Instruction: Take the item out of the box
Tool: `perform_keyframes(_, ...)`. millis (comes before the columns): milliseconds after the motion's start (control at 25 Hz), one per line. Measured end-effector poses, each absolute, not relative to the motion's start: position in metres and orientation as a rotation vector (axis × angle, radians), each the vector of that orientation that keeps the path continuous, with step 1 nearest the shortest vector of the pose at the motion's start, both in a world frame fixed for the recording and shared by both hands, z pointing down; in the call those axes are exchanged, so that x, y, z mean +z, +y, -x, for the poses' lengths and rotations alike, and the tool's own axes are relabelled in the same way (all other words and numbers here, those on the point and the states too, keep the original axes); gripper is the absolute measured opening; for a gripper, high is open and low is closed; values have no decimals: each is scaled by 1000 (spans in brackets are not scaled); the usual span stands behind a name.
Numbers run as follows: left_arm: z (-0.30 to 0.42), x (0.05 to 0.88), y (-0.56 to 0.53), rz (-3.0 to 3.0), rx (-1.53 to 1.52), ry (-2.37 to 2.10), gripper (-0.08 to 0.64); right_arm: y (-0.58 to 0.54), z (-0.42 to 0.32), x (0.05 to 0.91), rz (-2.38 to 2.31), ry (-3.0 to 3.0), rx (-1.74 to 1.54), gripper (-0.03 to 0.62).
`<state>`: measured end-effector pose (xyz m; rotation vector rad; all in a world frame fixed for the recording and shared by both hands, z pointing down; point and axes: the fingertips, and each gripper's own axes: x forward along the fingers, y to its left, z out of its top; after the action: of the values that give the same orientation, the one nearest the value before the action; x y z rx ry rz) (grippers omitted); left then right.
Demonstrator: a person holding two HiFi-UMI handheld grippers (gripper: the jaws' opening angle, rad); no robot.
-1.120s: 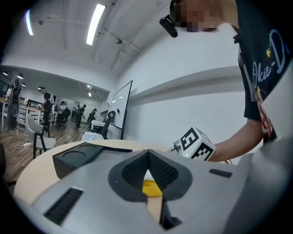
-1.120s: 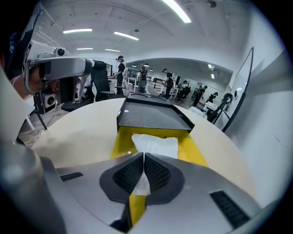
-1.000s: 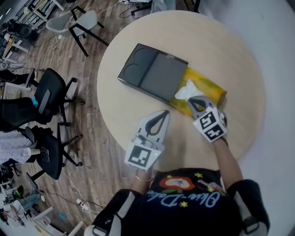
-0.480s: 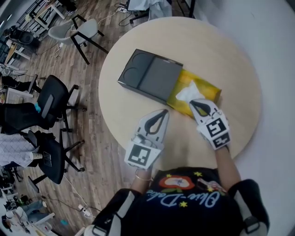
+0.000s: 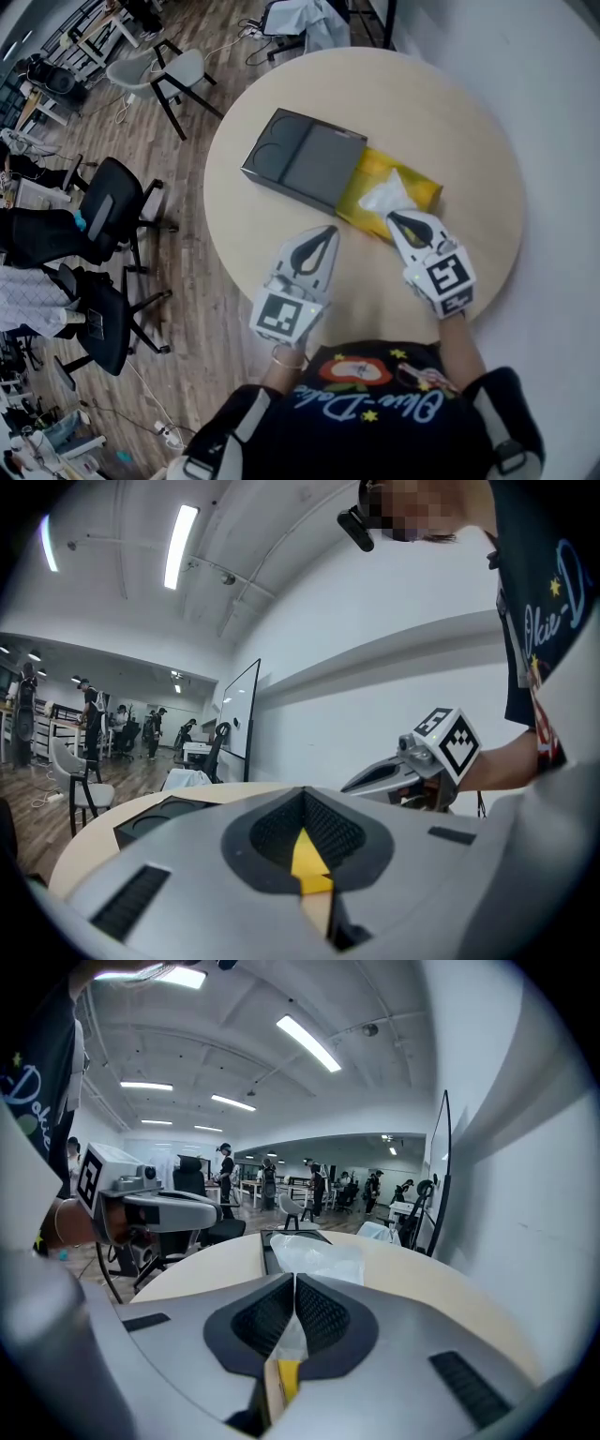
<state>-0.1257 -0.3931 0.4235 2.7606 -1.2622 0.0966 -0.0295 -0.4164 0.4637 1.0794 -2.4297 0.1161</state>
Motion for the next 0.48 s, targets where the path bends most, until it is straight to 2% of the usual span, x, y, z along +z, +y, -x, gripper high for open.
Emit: perform_keyframes(480, 120, 416, -389, -2785, 103, -1264, -6, -396, 27, 420, -1080, -2558, 101, 6)
